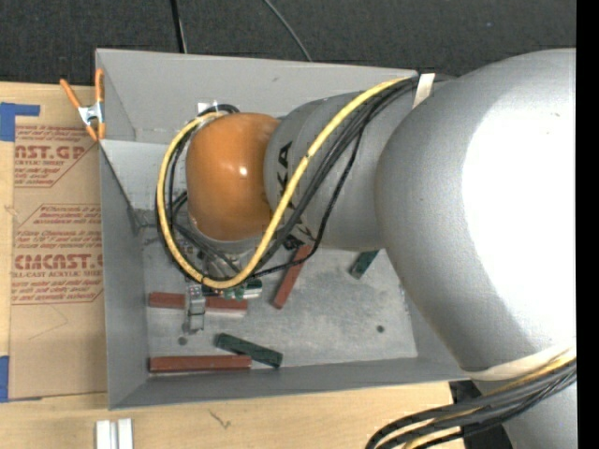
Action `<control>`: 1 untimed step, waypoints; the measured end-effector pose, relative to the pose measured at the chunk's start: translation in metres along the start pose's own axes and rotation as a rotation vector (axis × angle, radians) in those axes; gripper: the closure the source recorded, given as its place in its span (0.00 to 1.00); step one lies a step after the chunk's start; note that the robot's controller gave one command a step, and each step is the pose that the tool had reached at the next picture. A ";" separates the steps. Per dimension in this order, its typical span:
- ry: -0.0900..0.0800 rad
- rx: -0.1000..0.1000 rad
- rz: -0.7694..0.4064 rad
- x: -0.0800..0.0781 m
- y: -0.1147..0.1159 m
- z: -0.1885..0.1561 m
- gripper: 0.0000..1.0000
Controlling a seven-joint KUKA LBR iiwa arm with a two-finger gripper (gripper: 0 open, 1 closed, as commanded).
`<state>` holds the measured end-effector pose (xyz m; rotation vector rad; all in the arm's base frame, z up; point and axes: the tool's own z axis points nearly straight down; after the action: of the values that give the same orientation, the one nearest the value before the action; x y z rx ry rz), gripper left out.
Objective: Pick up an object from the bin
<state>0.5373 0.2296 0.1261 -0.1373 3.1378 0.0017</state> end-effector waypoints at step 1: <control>0.000 0.000 0.000 0.000 0.000 0.000 0.00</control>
Offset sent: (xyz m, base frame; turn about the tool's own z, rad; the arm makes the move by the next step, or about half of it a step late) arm -0.0232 -0.0223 0.0167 -0.3595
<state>0.5374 0.2295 0.1261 -0.1369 3.1377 0.0020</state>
